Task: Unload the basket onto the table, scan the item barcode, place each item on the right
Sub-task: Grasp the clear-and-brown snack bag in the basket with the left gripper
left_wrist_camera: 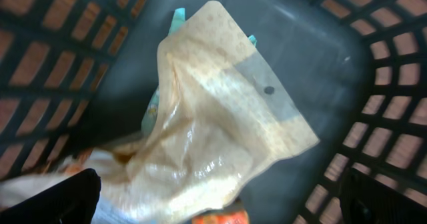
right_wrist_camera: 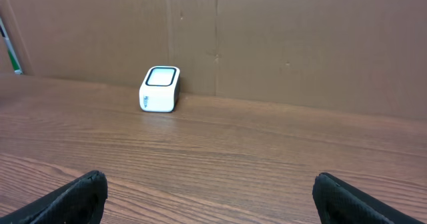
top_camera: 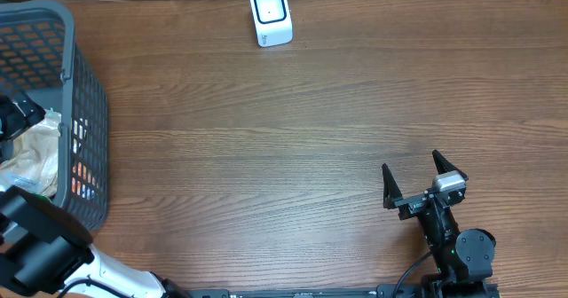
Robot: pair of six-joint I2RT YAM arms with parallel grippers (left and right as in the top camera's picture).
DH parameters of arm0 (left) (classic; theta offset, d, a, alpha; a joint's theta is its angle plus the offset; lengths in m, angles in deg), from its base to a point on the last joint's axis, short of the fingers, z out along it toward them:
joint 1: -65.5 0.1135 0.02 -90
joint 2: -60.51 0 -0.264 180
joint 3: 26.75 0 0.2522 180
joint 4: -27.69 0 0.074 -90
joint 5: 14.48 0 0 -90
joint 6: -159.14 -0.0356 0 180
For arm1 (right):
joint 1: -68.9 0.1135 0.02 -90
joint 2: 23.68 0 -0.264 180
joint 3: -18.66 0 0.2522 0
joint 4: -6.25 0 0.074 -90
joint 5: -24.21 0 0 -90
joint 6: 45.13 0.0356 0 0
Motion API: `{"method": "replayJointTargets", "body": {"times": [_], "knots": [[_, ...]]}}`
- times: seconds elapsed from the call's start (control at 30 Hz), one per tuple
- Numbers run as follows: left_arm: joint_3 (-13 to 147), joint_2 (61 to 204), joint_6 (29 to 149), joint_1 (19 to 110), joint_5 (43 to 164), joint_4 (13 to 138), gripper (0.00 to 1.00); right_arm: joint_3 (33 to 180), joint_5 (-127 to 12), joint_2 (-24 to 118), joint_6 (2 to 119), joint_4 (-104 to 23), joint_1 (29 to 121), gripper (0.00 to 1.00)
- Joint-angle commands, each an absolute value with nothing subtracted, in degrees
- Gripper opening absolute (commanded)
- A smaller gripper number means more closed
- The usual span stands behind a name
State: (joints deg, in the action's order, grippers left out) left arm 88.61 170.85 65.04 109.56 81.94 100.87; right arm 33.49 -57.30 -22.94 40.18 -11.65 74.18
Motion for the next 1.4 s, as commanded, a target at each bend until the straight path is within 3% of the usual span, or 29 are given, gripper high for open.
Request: {"method": "replayJointTargets", "body": {"times": [0.0, 0.27, 0.37, 0.77, 0.9, 1.07, 1.1, 1.17, 1.37], "knots": [[88.3, 172.1, 57.4, 109.3, 81.5, 99.2, 1.0, 32.9, -58.1, -23.5, 40.4, -11.5, 74.0, 1.0], [88.3, 177.6, 52.7, 109.4, 78.1, 98.4, 0.99, 32.9, -58.1, -23.5, 40.4, -11.5, 74.0, 1.0], [88.3, 179.2, 52.4, 109.4, 76.3, 99.2, 0.94, 32.9, -58.1, -23.5, 40.4, -11.5, 74.0, 1.0], [83.0, 180.2, 52.4, 109.4, 71.9, 97.3, 0.87, 32.9, -58.1, -23.5, 40.4, -11.5, 74.0, 1.0], [80.3, 180.2, 52.4, 109.3, 72.7, 95.8, 0.66, 32.9, -58.1, -23.5, 40.4, -11.5, 74.0, 1.0], [80.2, 180.2, 52.5, 109.3, 78.0, 95.9, 0.52, 32.9, -58.1, -23.5, 40.4, -11.5, 74.0, 1.0], [80.2, 180.2, 52.5, 109.3, 79.7, 95.9, 0.37, 32.9, -58.1, -23.5, 40.4, -11.5, 74.0, 1.0], [80.2, 180.2, 52.7, 109.3, 80.8, 95.9, 0.23, 32.9, -58.1, -23.5, 40.4, -11.5, 74.0, 1.0], [80.4, 180.2, 53.7, 109.3, 81.4, 95.6, 0.12, 32.9, -58.1, -23.5, 40.4, -11.5, 74.0, 1.0]]}}
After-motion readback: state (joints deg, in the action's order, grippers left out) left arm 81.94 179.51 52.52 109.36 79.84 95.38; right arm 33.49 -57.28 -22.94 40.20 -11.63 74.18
